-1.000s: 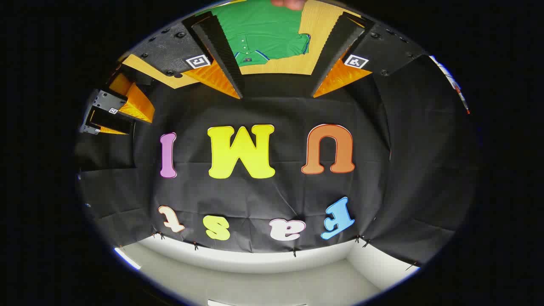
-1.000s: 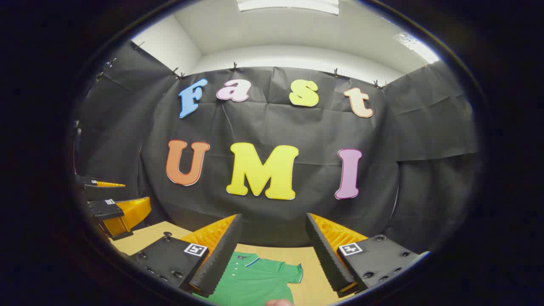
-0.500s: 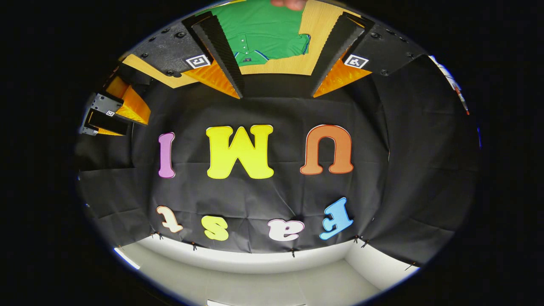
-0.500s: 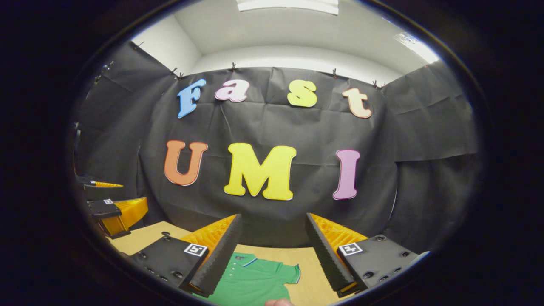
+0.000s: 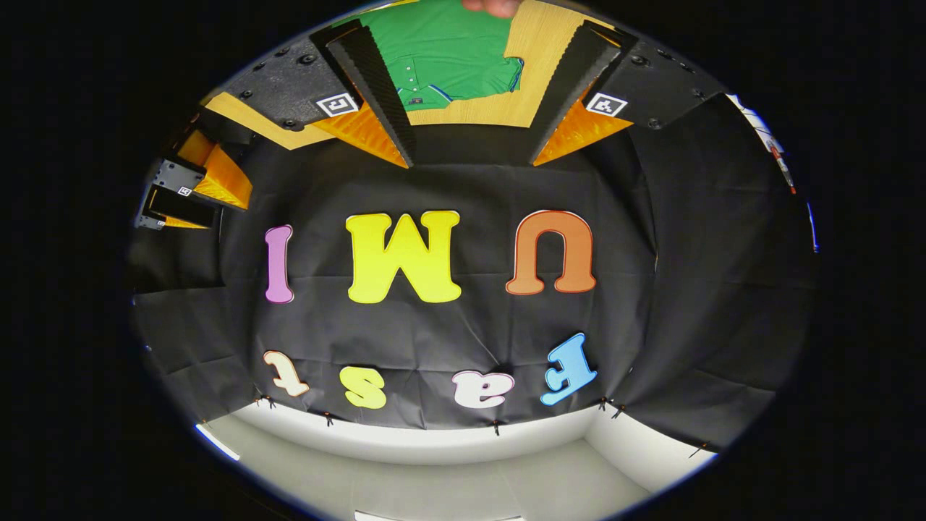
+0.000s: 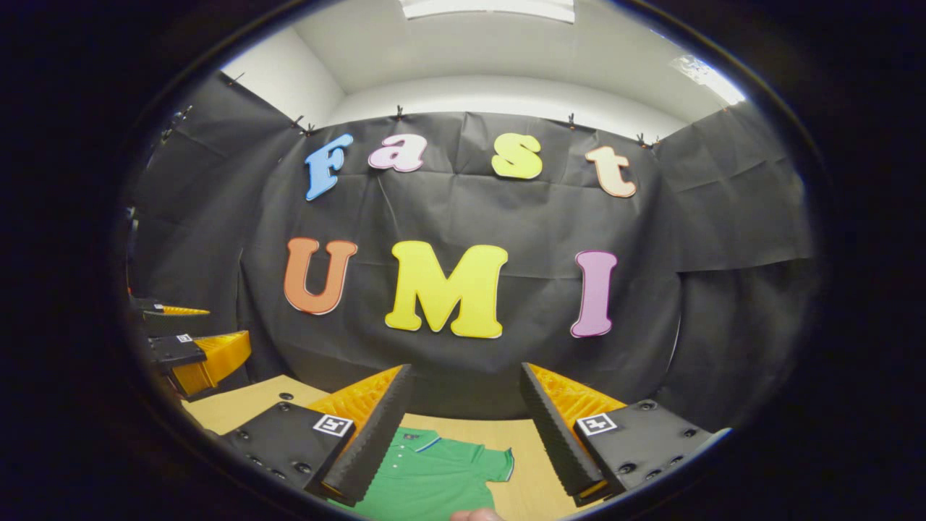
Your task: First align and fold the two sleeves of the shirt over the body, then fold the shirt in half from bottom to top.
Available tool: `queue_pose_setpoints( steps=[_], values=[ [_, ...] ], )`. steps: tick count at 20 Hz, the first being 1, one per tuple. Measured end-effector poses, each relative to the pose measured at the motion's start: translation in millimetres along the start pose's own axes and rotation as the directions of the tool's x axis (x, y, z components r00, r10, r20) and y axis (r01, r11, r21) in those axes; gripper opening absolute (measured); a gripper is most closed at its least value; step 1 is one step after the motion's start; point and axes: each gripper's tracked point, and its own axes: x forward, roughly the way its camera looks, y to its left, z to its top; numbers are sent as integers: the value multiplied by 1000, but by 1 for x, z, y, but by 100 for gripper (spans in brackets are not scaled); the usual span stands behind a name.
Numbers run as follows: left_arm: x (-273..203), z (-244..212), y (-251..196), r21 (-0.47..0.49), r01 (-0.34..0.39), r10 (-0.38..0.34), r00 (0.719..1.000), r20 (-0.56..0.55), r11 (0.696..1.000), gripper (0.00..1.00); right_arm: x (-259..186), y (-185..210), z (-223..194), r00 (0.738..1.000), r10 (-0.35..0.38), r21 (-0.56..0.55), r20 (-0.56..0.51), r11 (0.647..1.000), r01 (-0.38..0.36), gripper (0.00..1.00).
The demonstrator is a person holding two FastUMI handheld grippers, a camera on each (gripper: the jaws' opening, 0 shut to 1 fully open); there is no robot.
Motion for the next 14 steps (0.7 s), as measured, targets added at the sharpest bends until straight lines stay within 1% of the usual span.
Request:
queue_pose_setpoints(
  steps=[3,4,6,7,10,13,14],
  values=[
    [1,-8,-2,-7,3,-3,1000,-25,1000,98,0,-3,-5,1000,9,-7,-17,1000,-9,96],
    [1,-9,-3,-8,5,-5,1000,-29,1000,98,0,-4,-9,1000,17,-8,-26,1000,-17,97],
    [0,-14,-5,1,8,-8,999,-35,1000,98,3,-6,-17,998,31,-7,-58,999,-31,94],
    [1,-17,-5,9,9,-9,999,-38,1000,98,5,-8,-22,997,35,-11,-74,999,-36,96],
    [0,-30,-13,10,28,-27,997,-69,1000,98,7,-22,-33,993,29,-8,-114,1000,-30,94],
    [-2,-46,-18,2,45,-44,993,-110,999,98,9,-35,-63,980,33,5,-195,999,-33,94],
    [-3,-51,-21,3,51,-51,991,-125,999,98,10,-40,-74,973,35,15,-226,999,-32,96]
  ],
)
